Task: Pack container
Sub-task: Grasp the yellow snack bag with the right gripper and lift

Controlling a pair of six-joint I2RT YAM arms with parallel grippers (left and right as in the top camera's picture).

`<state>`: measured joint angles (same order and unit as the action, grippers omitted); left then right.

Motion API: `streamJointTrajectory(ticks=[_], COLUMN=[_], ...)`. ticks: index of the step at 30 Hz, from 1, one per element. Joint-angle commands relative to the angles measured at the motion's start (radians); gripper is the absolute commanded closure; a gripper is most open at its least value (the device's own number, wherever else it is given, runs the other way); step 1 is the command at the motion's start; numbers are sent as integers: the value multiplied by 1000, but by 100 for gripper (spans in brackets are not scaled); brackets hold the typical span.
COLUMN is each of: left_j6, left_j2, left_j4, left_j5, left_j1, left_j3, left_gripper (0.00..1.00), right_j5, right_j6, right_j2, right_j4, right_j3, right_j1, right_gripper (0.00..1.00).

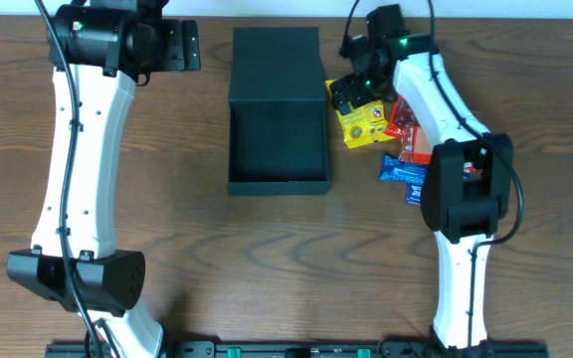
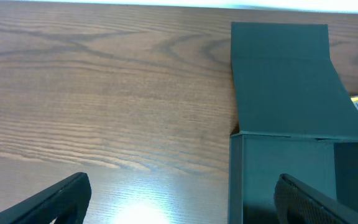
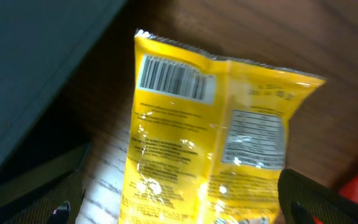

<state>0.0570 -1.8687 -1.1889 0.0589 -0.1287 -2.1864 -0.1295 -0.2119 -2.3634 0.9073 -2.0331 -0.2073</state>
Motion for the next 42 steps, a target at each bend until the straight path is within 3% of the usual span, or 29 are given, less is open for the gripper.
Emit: streamJointTrajectory(ticks=[1,4,29,35,39,42], left_j6=[-37,-55,-62,-62,-63,-68], left_j2=[-3,-3,-3,-3,-3,-3], left_j4=[-3,-3,5,8,13,14], left_j5=[3,3,3,3,3,3], left_j1=[6,6,6,6,6,6], left_j3=[-6,-6,-6,-6,-6,-6], left_gripper=[5,5,5,5,5,5], right_j5=[80,118,72,72,72,73], right_j6=[10,63,58,98,111,110], right_j2=[-12,-12,-61,-60,-60,-60], right_j4=[-19,-41,-111,-107,-93,-84], right_j3=[39,56,118,104,50,-1], right_j1=[-9,-8,-19,-18,-18,-16], right_gripper=[1,1,1,16,40,49])
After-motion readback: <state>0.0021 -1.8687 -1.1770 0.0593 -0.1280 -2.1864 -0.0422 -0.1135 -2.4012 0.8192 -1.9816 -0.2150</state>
